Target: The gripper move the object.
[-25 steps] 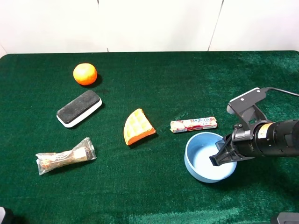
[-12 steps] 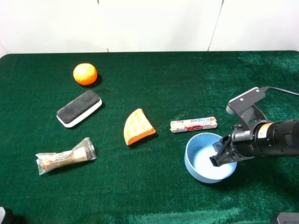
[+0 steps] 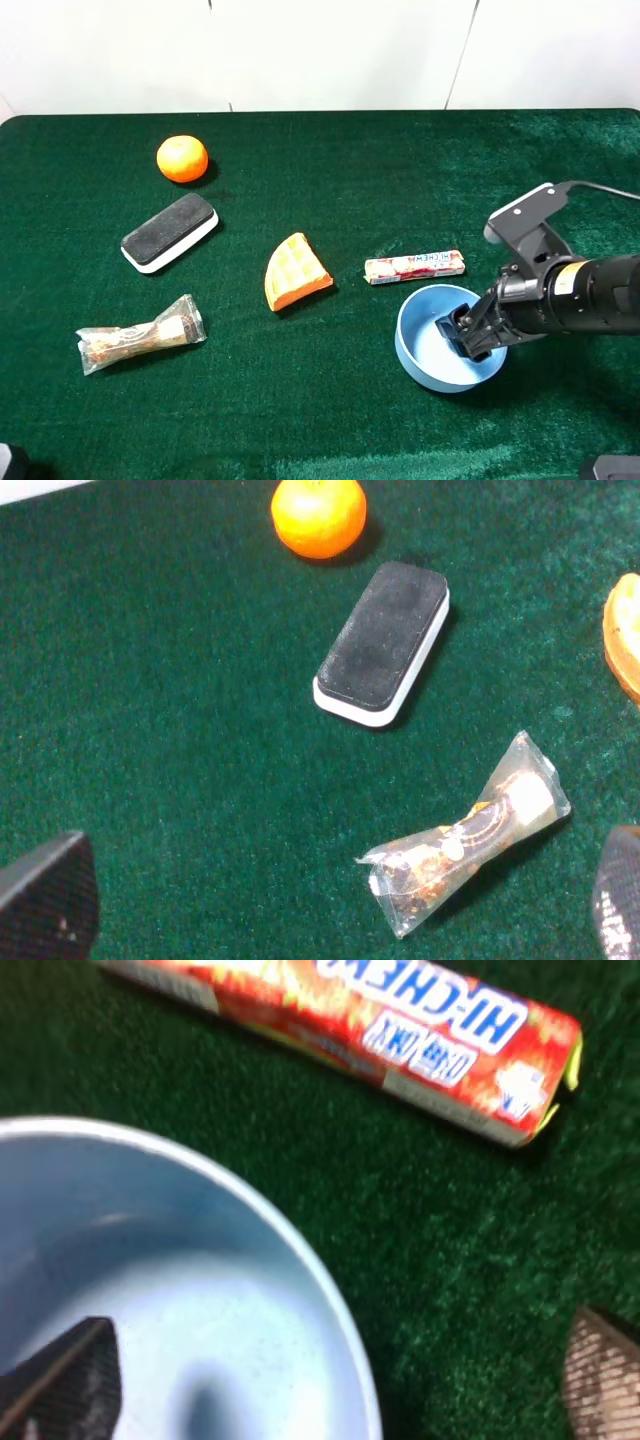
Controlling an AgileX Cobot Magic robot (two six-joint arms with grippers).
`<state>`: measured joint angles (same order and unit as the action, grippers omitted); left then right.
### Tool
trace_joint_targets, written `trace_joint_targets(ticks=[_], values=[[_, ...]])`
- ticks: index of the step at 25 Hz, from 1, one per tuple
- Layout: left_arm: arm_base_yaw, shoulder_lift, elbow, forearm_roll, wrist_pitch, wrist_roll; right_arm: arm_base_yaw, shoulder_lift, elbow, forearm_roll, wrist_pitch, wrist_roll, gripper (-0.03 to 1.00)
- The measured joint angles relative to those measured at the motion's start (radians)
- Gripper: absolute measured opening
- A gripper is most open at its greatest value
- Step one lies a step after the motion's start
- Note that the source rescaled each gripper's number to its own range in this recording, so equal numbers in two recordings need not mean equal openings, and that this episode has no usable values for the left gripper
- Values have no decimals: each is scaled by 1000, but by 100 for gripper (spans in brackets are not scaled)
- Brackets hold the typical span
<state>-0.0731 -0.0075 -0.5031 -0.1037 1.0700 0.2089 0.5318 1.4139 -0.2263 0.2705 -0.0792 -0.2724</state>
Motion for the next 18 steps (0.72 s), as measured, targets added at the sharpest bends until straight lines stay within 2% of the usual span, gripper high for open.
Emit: trace_joint_targets(ticks=[4,8,15,18], values=[[0,0,0,0,0,0,0,-94,1,5,17,41,100],[0,0,0,0,0,0,0,-210,2,21,79,99,100],[0,0,0,0,0,0,0,-410,-54,19,281,152,100],[0,0,0,0,0,0,0,-482,-94,-16,400,159,100]])
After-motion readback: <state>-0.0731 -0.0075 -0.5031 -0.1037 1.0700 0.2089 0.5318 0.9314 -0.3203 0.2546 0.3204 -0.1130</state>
